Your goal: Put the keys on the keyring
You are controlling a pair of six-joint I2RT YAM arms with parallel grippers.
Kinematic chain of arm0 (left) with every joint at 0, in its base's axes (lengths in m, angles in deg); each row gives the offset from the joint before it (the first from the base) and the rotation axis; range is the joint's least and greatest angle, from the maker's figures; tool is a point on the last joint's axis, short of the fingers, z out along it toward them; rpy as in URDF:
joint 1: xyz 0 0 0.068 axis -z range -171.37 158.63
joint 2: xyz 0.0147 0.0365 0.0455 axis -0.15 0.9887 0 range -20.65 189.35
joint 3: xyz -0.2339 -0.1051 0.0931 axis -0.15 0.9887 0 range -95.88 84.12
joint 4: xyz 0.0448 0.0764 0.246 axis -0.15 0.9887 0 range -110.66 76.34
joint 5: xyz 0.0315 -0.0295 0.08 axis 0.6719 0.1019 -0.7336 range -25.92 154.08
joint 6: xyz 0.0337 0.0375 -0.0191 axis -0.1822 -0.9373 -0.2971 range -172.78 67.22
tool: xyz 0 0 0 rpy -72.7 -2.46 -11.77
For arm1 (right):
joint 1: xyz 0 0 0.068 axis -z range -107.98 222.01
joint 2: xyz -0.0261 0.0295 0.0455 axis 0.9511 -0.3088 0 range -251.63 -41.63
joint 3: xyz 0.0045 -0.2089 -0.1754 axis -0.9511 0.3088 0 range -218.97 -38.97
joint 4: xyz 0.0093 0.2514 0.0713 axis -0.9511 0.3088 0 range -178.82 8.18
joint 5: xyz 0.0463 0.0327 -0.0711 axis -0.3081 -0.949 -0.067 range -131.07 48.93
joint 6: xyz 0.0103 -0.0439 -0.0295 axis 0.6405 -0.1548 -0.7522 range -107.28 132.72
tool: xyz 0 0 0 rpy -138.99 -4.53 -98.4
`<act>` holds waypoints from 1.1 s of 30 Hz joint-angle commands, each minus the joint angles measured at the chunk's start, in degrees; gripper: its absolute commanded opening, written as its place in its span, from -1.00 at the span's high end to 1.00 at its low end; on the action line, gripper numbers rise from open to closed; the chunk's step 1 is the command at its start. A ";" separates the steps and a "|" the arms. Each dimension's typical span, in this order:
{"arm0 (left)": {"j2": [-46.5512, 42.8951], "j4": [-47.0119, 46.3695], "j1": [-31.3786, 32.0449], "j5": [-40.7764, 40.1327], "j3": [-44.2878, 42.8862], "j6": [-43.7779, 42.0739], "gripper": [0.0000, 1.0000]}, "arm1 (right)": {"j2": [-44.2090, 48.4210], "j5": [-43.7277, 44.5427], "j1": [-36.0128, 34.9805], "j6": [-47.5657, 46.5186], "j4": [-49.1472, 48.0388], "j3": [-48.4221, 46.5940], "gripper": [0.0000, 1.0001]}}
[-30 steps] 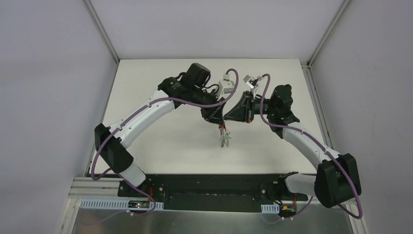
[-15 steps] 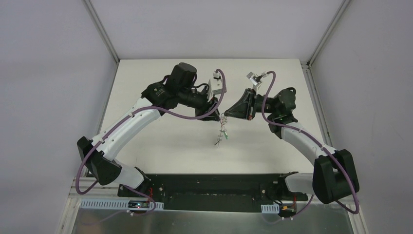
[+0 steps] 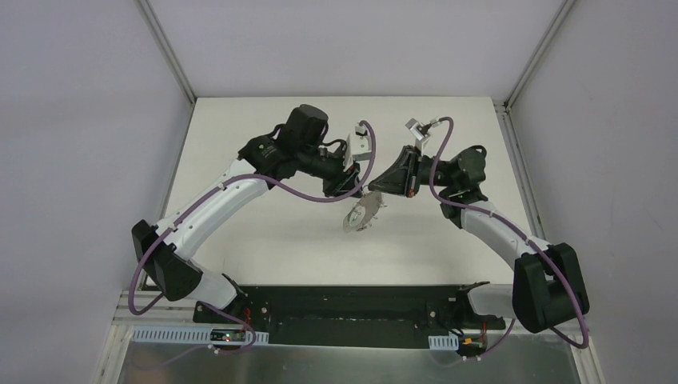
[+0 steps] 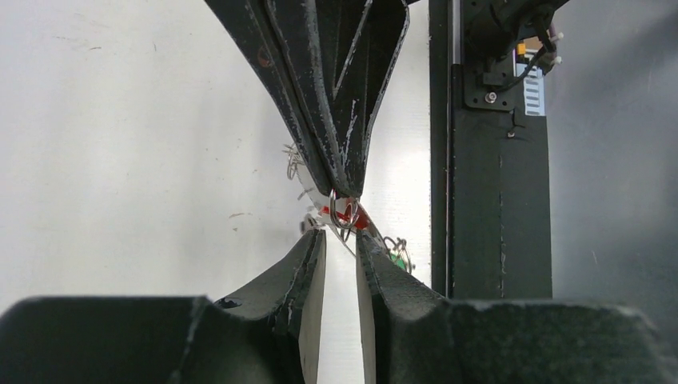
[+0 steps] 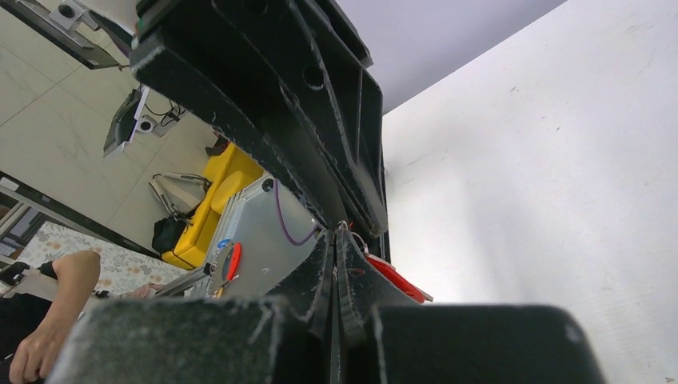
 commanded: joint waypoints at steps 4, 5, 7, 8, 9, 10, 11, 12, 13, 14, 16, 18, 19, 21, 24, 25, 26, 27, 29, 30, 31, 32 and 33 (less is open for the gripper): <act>0.98 0.12 1.78 -0.37 -0.21 -4.92 0.76 | -0.20 0.65 0.35 1.34 -5.09 -0.41 1.00; 1.00 0.10 1.81 -0.41 -0.14 -5.01 0.82 | -0.12 0.63 0.41 1.34 -5.10 -0.42 1.00; 1.02 0.28 1.86 -0.43 -0.06 -5.02 0.96 | -0.08 0.60 0.51 1.34 -5.08 -0.30 1.00; 1.00 0.30 1.92 -0.49 0.08 -5.07 1.00 | -0.01 0.73 0.60 1.41 -5.07 -0.37 1.00; 0.88 0.30 1.98 -0.57 0.33 -5.17 1.00 | 0.06 0.77 0.66 1.41 -5.07 -0.31 1.00; 0.77 0.30 2.07 -0.84 0.51 -5.14 1.00 | 0.03 0.94 0.75 1.38 -5.08 -0.23 1.00; 0.62 0.26 2.15 -1.31 0.62 -5.03 1.00 | 0.14 1.19 0.91 1.47 -5.03 -0.20 1.00; 0.50 0.30 2.32 -1.79 0.66 -4.91 1.00 | 0.19 1.49 1.00 1.47 -4.97 -0.15 1.00; 0.43 0.24 2.48 -2.63 0.67 -4.51 1.00 | 0.15 1.85 1.06 1.53 -4.95 -0.13 1.00; 0.39 0.11 2.80 -3.80 0.59 -4.07 1.00 | 0.19 2.40 1.17 1.61 -4.53 -0.16 1.00; 0.47 0.12 3.42 -6.07 0.22 -3.12 1.00 | 0.11 3.31 1.34 1.24 -3.25 -0.19 1.00; 0.71 0.13 4.15 -8.62 -0.07 -2.31 1.00 | 0.03 4.07 1.71 1.02 -2.46 -0.16 1.00; 0.85 0.17 4.53 -9.87 -0.24 -2.16 1.00 | 0.10 4.35 1.83 0.97 -2.04 -0.13 1.00; 1.12 0.33 5.44 -13.04 -0.59 -2.03 1.00 | 0.10 4.83 1.92 0.66 -1.45 0.05 1.00; 1.80 0.69 6.81 -16.93 -1.52 -1.44 1.00 | 0.27 5.46 2.08 0.36 -0.95 0.37 1.00; 1.94 0.66 7.18 -18.22 -1.70 -1.06 1.00 | 0.35 5.77 2.16 0.20 -0.54 0.48 1.00; 2.03 0.51 7.37 -19.36 -1.90 -0.63 1.00 | 0.37 6.03 2.24 -0.04 -0.24 0.52 1.00; 2.17 0.34 7.52 -20.38 -2.08 -0.12 1.00 | 0.43 6.28 2.26 -0.18 -0.10 0.66 1.00; 2.36 0.06 7.71 -21.73 -2.36 1.02 1.00 | 0.53 6.82 2.36 -0.24 -0.01 0.96 1.00; 2.44 -0.03 7.82 -22.20 -2.44 1.59 1.00 | 0.54 7.16 2.51 -0.25 0.04 1.17 1.00; 2.49 -0.11 7.96 -22.58 -2.53 2.20 1.00 | 0.54 7.42 2.59 -0.23 0.05 1.28 1.00; 2.61 -0.20 8.05 -22.99 -2.58 2.72 1.00 | 0.56 7.74 2.70 -0.28 0.13 1.30 1.00; 2.66 -0.26 8.34 -23.29 -2.58 3.29 1.00 | 0.54 8.00 2.82 -0.32 0.21 1.45 1.00</act>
